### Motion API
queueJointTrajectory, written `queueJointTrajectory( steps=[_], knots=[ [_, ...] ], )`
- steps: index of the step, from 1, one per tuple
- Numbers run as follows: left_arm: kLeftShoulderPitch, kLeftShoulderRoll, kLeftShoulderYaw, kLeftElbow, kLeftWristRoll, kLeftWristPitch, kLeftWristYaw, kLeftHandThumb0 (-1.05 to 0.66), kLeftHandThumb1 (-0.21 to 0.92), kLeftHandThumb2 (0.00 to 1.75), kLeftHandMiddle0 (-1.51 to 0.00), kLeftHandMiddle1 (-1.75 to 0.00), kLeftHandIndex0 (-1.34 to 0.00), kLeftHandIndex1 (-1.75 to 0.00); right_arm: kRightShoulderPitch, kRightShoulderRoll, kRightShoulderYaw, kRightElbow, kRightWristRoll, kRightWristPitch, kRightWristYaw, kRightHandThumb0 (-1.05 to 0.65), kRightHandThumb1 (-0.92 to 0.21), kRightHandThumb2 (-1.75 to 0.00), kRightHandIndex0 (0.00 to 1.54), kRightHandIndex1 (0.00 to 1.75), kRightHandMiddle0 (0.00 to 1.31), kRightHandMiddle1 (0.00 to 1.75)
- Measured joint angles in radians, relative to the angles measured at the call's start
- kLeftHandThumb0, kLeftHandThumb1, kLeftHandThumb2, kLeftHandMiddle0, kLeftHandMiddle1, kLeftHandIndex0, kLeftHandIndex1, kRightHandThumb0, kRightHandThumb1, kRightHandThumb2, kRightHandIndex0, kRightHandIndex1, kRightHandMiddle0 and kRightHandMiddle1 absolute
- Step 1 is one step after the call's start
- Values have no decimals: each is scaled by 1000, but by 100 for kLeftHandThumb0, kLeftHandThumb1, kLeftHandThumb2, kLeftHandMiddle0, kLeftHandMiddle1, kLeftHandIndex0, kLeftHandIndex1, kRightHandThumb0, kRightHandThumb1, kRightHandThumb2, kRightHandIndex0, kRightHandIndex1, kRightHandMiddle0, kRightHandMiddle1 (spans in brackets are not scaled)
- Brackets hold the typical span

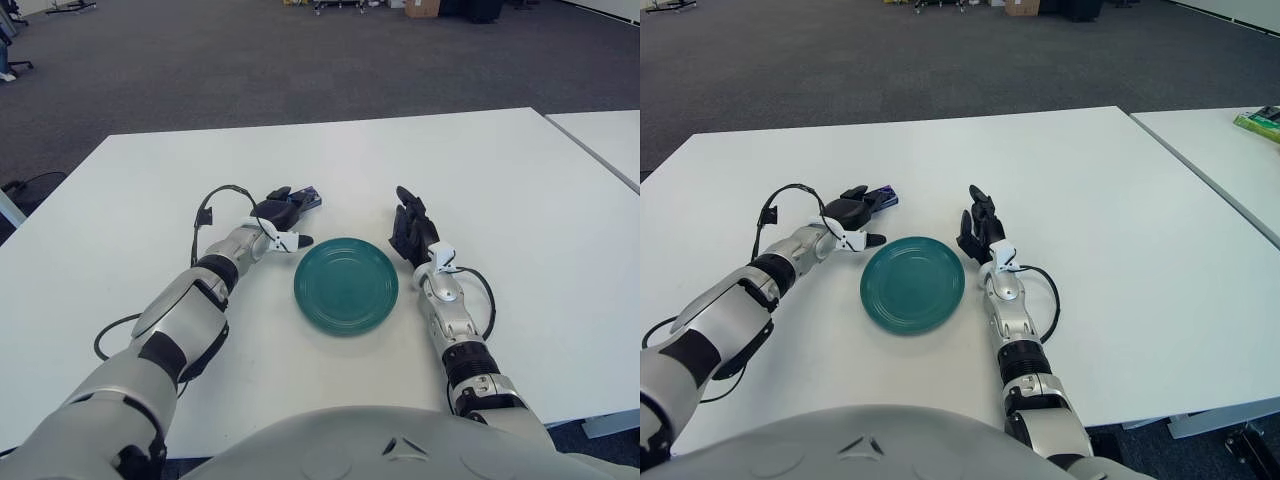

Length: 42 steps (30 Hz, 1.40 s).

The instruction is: Put the gum into the plate.

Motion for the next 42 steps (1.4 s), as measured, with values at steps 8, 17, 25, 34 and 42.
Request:
queueJointTrajectory(
  steps=[8,17,25,34,42],
  knots=[
    [12,-21,29,0,-2,57,24,-105,92,59,0,0,0,-32,-1,0,2,1,0,0,-5,-75,-92,-86,14,0,0,36],
    [38,-56,90,-6,-37,155,134,-105,92,59,-15,-4,0,-82,-2,-2,9,2,-3,-2,-1,-76,-92,-87,13,0,0,37],
    [65,-79,148,-5,-80,179,218,-105,92,58,-29,-67,-2,-115,-1,-4,13,6,-3,-8,6,-76,-92,-86,13,0,0,35],
    [60,-80,149,-22,-71,220,201,-102,92,61,-68,-171,-31,-145,-1,-2,8,7,0,-9,6,-75,-92,-86,13,0,0,31],
    [25,-58,110,-38,-32,236,157,-93,92,58,-99,-174,-59,-168,-1,-1,9,7,-2,-9,4,-75,-92,-87,11,0,0,31]
  ],
)
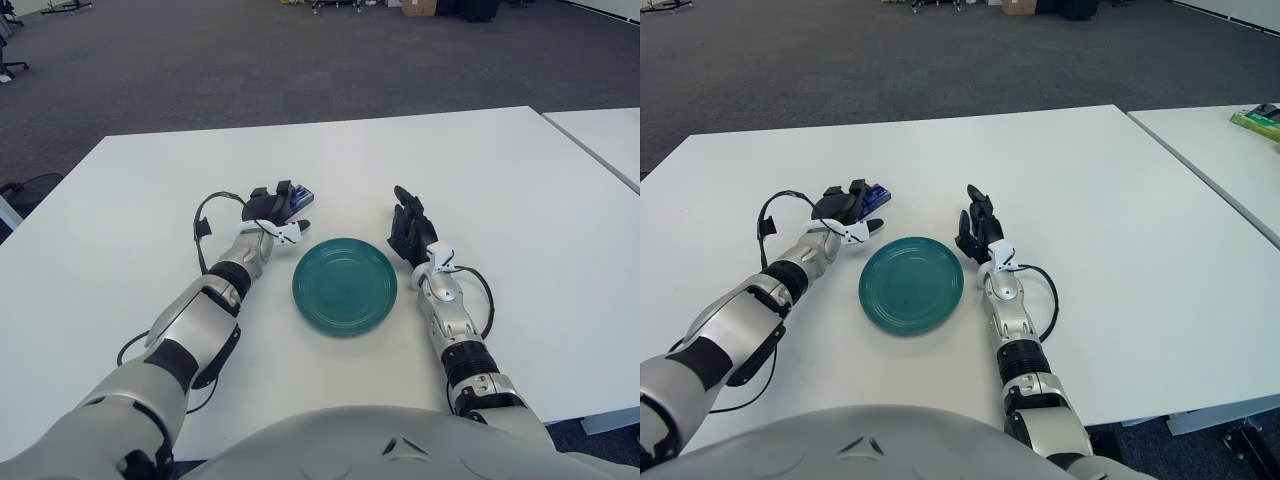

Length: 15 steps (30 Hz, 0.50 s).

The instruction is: Put the gum into the plate.

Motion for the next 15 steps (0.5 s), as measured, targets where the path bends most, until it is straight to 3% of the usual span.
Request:
queueJointTrajectory(
  steps=[15],
  knots=[
    [5,21,-19,-31,13,-39,2,-65,91,33,-109,-175,-76,-175,-1,0,1,2,0,0,6,-75,-92,-87,12,1,0,30]
  ],
)
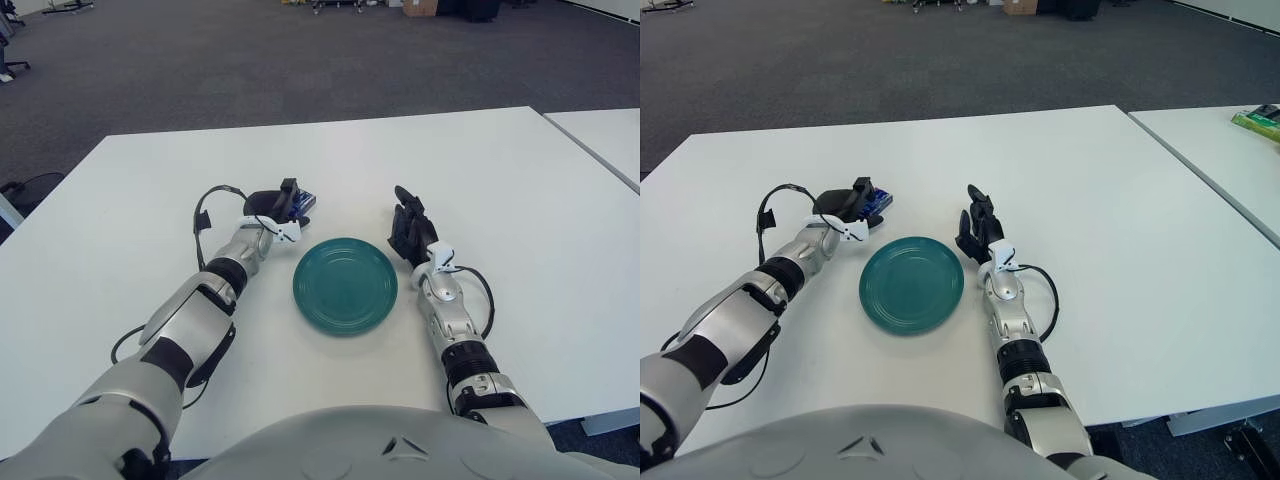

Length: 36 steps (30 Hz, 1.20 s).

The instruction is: Put the gum into the plate.

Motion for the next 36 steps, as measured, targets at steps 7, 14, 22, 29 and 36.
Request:
queueJointTrajectory(
  steps=[7,14,22,29,36],
  knots=[
    [2,2,6,-1,-9,-7,-2,-53,76,57,-106,-175,-83,-175,0,0,-1,0,0,0,2,-75,-92,-86,12,1,0,30],
    [2,4,19,-1,-21,-21,-12,-42,59,86,-103,-175,-89,-175,-3,0,-1,3,-1,0,-7,-76,-92,-87,13,1,0,34],
    [6,14,21,-7,-21,-48,-16,-45,42,115,-106,-175,-70,-175,-5,0,-1,7,-1,0,-7,-75,-92,-87,12,0,0,33],
    [13,27,15,-17,-14,-76,-3,-45,47,110,-105,-175,-52,-173,-8,0,1,9,-1,0,-7,-75,-92,-88,14,1,0,32],
    [50,40,8,-74,2,-67,65,-46,44,114,-106,-175,-52,-174,-9,0,5,10,-1,0,2,-73,-92,-87,11,0,0,27]
  ],
)
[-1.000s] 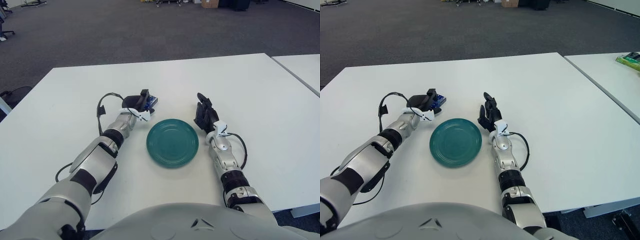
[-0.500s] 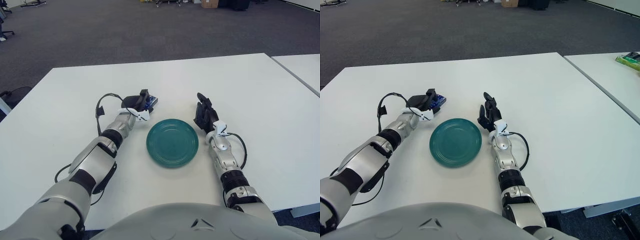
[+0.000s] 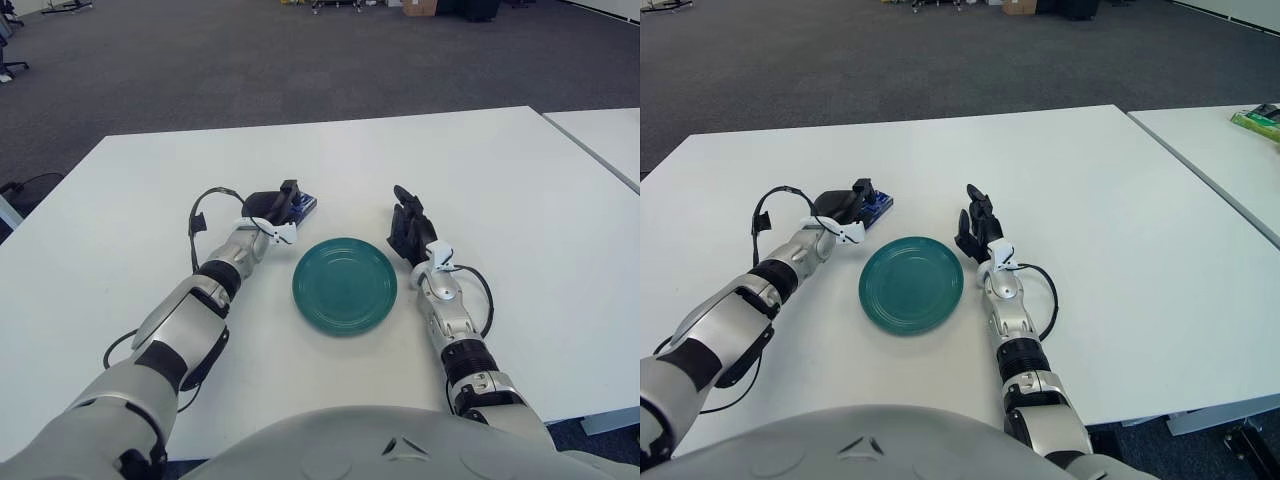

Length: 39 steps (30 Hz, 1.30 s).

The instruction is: Put the gum into the plate.

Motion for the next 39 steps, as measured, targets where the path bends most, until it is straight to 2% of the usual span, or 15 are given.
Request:
queueJointTrajectory(
  steps=[5,10,15,21,28,39],
  knots=[
    [102,38,21,-195,16,42,21,-48,37,124,-113,-175,-57,-174,-4,0,0,0,0,-2,4,-74,-92,-87,11,0,0,25],
    [198,46,69,-373,21,101,61,-48,33,129,-117,-175,-60,-175,-5,-1,-3,2,1,-3,2,-74,-92,-87,12,1,0,26],
    [251,53,127,-517,23,151,88,-48,32,130,-120,-175,-61,-175,-6,-2,-2,4,-2,-3,1,-72,-92,-86,10,0,0,25],
    [276,74,180,-683,25,165,82,-48,32,130,-120,-175,-61,-175,-9,-3,0,6,-4,-3,2,-73,-92,-86,11,1,0,25],
    [286,83,211,-766,20,146,69,-48,33,129,-119,-175,-60,-175,-12,-3,5,8,-5,-2,1,-74,-92,-86,11,0,0,25],
    [316,76,232,-788,-3,135,12,-46,37,124,-121,-175,-57,-175,-16,-4,8,8,-4,2,4,-74,-92,-84,11,0,0,24]
  ],
)
